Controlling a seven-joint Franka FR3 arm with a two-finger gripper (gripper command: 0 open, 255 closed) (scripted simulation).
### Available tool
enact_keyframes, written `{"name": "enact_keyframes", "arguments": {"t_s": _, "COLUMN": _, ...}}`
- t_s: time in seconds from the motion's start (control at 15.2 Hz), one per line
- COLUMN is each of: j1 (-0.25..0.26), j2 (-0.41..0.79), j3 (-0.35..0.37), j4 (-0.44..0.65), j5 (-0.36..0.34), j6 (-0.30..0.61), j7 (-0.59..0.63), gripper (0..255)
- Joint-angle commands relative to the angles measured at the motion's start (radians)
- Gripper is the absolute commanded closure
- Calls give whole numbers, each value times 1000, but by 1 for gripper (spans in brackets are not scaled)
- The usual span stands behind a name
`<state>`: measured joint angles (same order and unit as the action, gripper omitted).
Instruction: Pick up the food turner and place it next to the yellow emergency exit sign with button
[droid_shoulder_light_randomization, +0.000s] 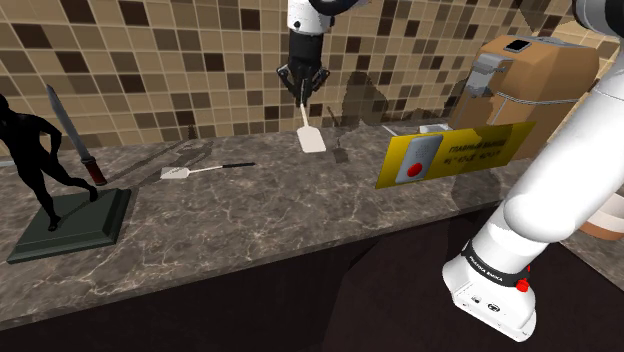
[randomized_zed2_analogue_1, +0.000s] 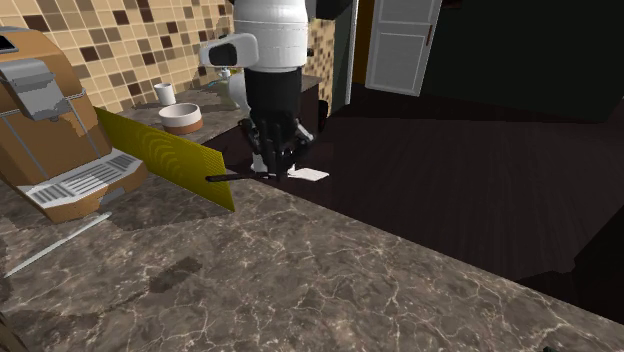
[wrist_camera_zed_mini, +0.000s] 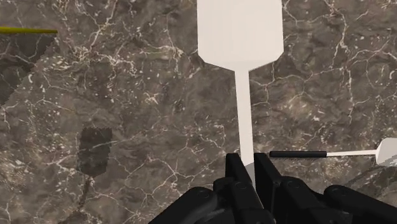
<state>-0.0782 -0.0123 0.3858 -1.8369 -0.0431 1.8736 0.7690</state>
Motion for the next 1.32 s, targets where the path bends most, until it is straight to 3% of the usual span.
{"name": "enact_keyframes", "arguments": {"t_s": 0.0, "j1": -25, "j2": -26, "j3": -26, "j4": -22, "j5": 12, "j6": 0, "j7": -56, "gripper": 255}}
{"name": "enact_keyframes", "arguments": {"t_s": 0.59, "j1": -124, "j2": -86, "j3": -147, "j4": -93, "j5": 36, "j6": 19, "j7": -283, "gripper": 255}}
{"name": "enact_keyframes", "arguments": {"t_s": 1.25, "j1": -232, "j2": -56, "j3": -277, "j4": -62, "j5": 34, "j6": 22, "j7": -520, "gripper": 255}}
